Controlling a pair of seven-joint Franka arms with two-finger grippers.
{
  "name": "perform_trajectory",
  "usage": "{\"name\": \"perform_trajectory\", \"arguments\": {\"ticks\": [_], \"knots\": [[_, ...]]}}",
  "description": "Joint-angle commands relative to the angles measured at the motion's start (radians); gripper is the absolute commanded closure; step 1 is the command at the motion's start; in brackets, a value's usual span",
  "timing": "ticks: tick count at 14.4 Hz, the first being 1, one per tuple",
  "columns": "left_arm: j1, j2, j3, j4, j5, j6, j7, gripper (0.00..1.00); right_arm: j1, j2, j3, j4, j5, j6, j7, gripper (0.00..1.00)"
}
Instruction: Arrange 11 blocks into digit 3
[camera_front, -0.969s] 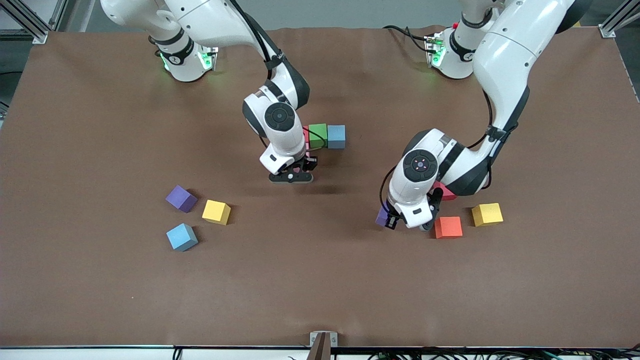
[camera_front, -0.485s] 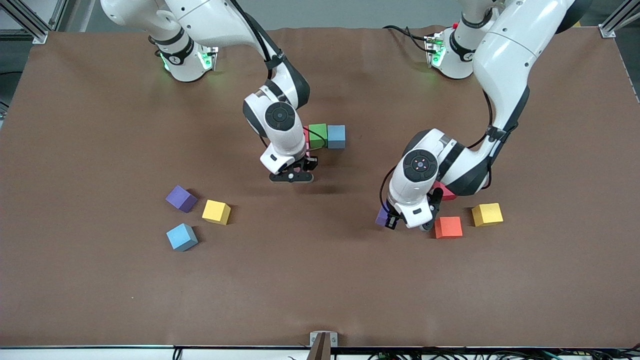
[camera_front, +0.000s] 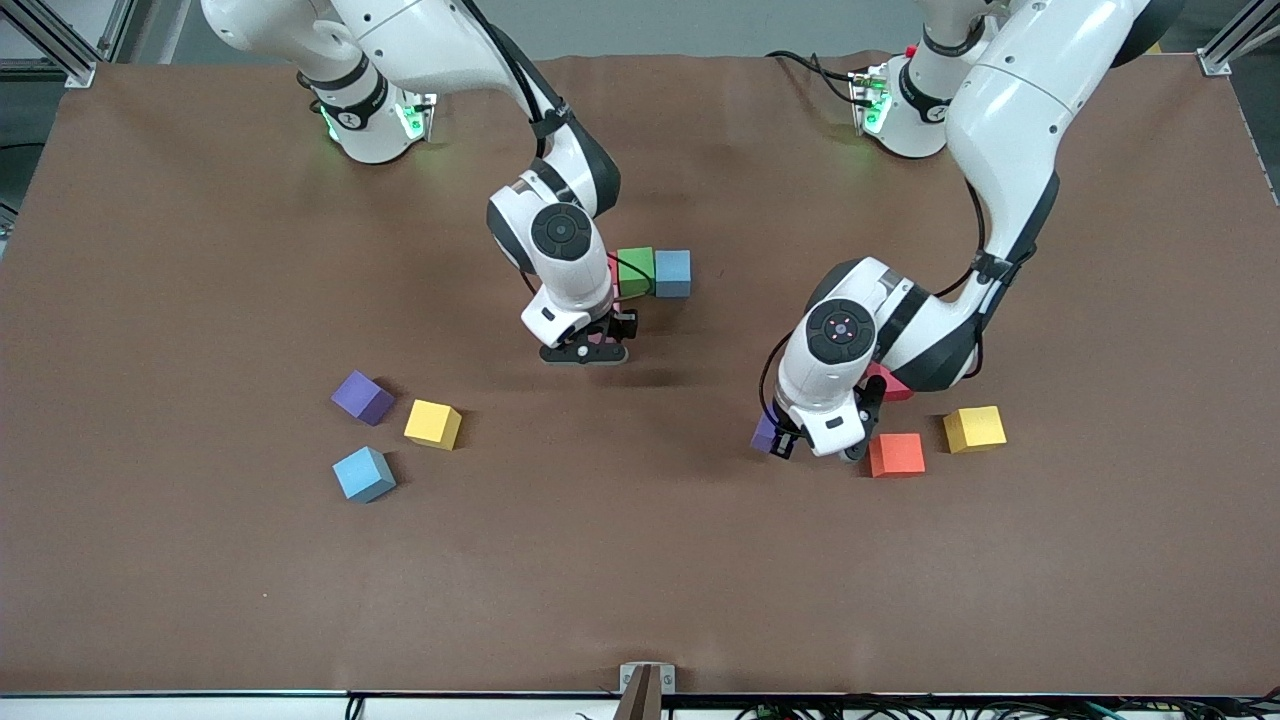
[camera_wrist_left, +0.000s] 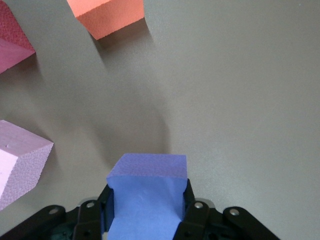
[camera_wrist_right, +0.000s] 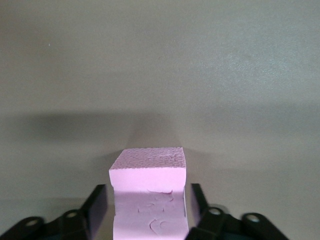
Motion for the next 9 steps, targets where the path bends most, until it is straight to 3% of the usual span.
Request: {"name": "perform_trajectory", "arguments": {"ticks": [1,5,9], "knots": [[0.005,-0.001,-0.003,0.005,0.004,0.001,0.009,0.68,0.006,-0.024,-0.006,-0.017,0.002,-0.002,0.012,0.0],[0.005,-0.001,-0.003,0.005,0.004,-0.001,0.003,0.68,-0.015,-0.061,-0.022,0.004,0.002,-0.049,0.005,0.0],[-0.012,-0.007,-0.008,-0.021,0.004,0.001,-0.116,0.68,-0.142,-0.11,-0.026,0.017,0.002,-0.137,-0.041,0.0]]}}
